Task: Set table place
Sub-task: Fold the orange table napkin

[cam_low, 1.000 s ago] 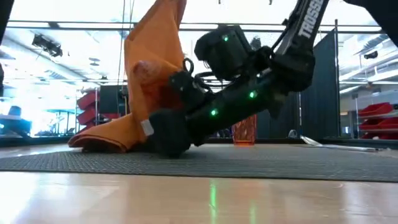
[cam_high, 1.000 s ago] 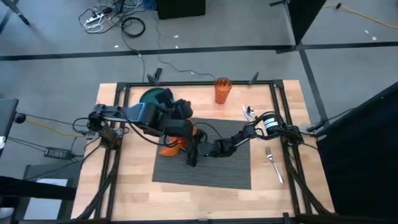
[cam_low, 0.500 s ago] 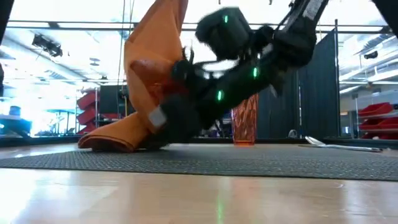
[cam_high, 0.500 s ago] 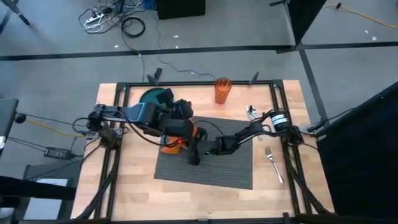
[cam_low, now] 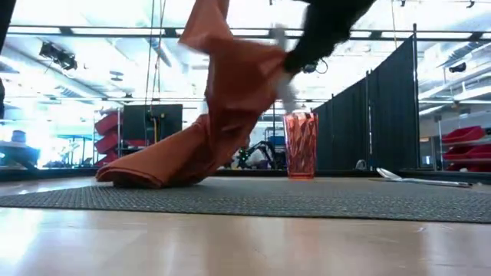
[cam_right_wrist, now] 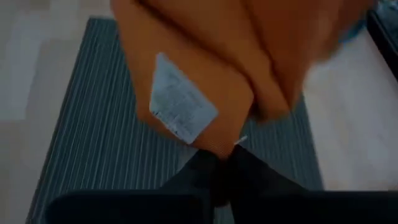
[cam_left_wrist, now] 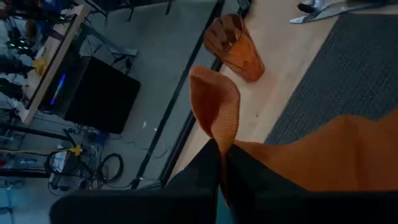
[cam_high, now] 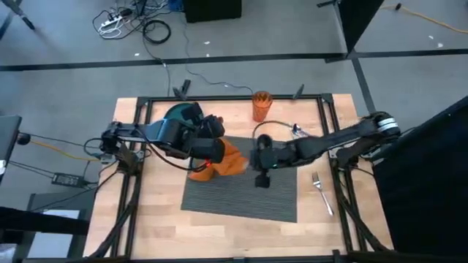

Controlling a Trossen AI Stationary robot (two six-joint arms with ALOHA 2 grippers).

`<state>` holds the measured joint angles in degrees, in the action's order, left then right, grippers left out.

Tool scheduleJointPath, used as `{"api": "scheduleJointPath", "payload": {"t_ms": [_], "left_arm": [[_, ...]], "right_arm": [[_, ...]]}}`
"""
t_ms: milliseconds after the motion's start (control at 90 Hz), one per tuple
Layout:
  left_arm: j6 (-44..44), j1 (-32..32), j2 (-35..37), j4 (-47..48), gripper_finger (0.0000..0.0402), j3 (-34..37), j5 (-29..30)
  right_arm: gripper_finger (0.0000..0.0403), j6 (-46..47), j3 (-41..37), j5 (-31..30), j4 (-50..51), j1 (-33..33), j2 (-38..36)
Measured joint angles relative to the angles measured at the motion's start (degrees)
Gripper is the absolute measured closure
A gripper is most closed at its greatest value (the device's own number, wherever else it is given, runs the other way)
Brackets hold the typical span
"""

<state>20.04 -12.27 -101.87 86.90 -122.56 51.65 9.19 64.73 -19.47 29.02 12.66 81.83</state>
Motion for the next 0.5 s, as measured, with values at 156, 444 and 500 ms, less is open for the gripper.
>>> {"api": "scheduleJointPath", "payload": {"t_ms": [156,444,500], "left_arm": [[-3.8,1.0,0.1,-3.0,0.0402,-1.7,4.2],[-23.3,1.9,0.1,-15.6,0.0402,-2.4,4.5],[-26.8,2.1,0.1,-17.2,0.0402,-2.4,4.5]], "right_arm": [[0.0403,2.6,0.0,-3.3,9.8,0.7,-8.6],[0.0403,4.8,0.0,-14.5,21.1,0.8,-23.5],[0.0403,4.5,0.0,-16.3,21.3,0.8,-26.1]]}}
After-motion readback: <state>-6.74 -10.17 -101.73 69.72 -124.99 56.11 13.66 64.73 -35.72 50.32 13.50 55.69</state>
